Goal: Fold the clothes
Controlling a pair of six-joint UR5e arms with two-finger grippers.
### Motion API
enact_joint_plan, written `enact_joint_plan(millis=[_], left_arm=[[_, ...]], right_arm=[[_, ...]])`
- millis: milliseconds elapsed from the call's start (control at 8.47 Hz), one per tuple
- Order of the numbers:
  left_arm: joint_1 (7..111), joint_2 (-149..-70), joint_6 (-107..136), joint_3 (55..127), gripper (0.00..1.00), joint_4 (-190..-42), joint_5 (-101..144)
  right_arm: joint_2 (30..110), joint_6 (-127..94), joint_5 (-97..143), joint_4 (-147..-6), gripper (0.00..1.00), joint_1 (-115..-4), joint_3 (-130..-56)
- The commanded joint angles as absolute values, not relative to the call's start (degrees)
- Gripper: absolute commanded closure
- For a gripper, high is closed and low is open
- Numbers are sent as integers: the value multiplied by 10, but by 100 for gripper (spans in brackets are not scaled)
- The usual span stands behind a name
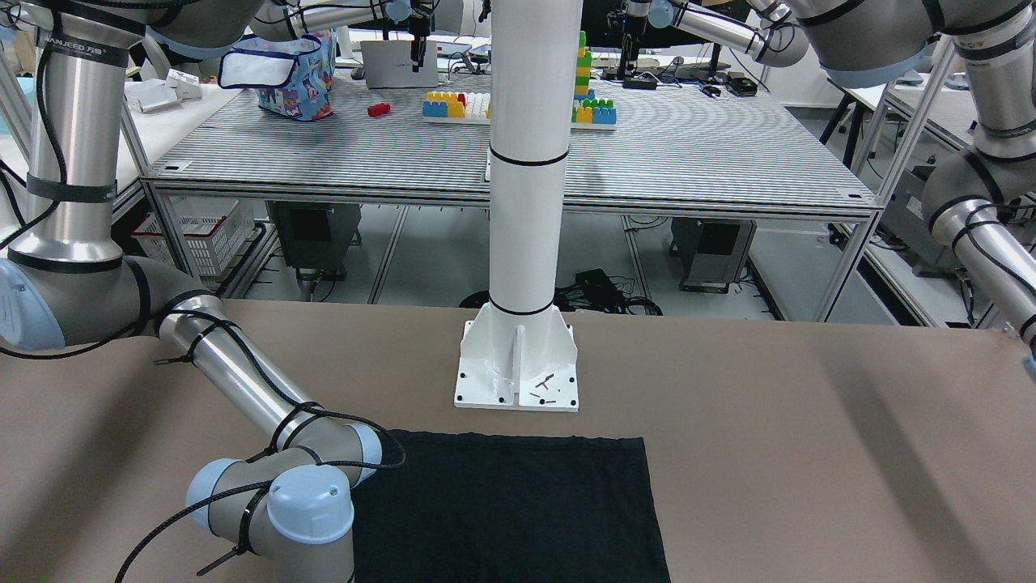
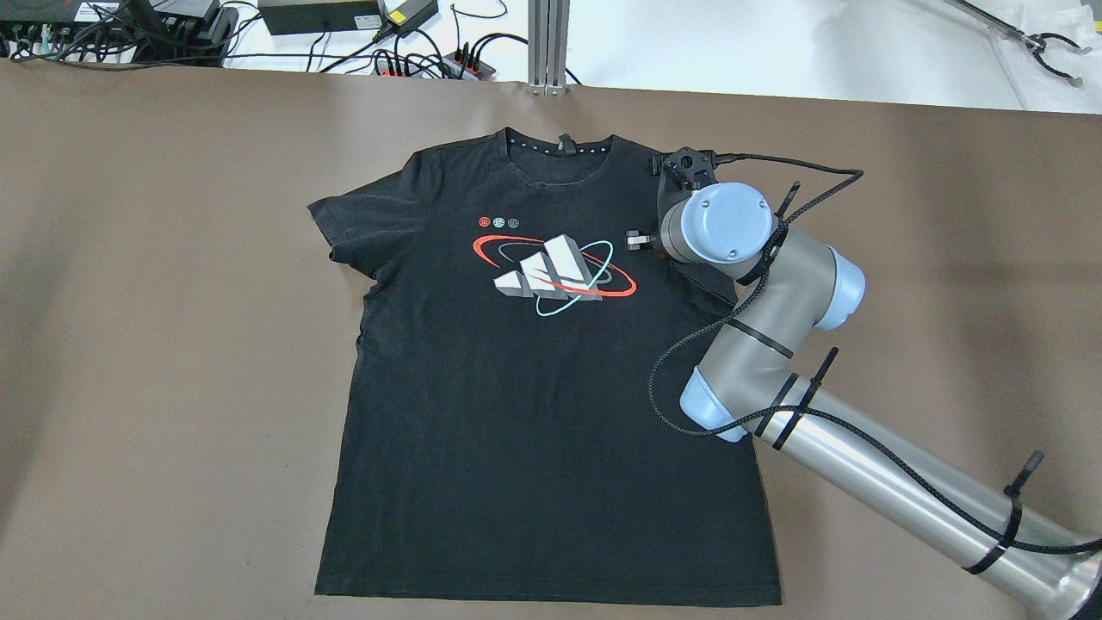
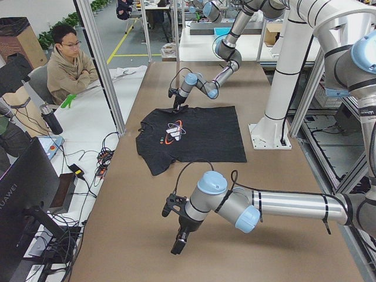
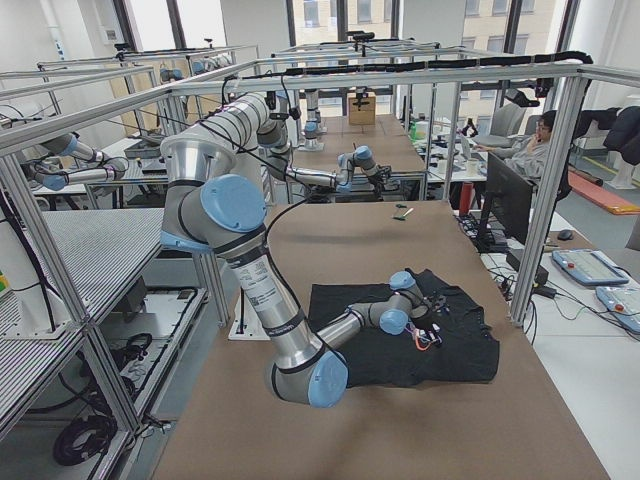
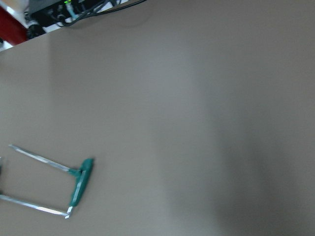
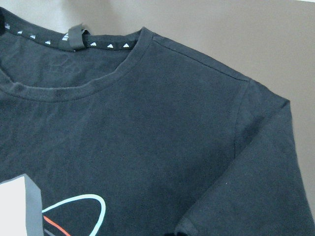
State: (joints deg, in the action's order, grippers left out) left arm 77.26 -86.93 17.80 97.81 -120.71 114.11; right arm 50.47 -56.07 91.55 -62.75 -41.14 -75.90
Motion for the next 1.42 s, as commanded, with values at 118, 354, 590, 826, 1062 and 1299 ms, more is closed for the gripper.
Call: enact_joint_plan(millis=[118,354,590,826,1062,1299], left_arm=[[617,-981,381,954,1,-1204,1141],[561,-1069,459,900,8,-1204,1136],[550,-1189,461,756,33,-1210,1137],[550,-1221,454,707,58,-1210,1141],[550,-1255,455,669,78,-1211,1142],[550,-1289,456,626,79,-1211,1142]], right_arm=[[479,-605,910,-628,6,-406,-735],[479,-606,910,-628,6,-406,-735],[482,-607,911,-628,6,-406,-737],[483,-606,911,-628,6,-406,-737],[484,-606,911,-627,6,-406,-737],[488,-605,911,-622,6,-406,-737]])
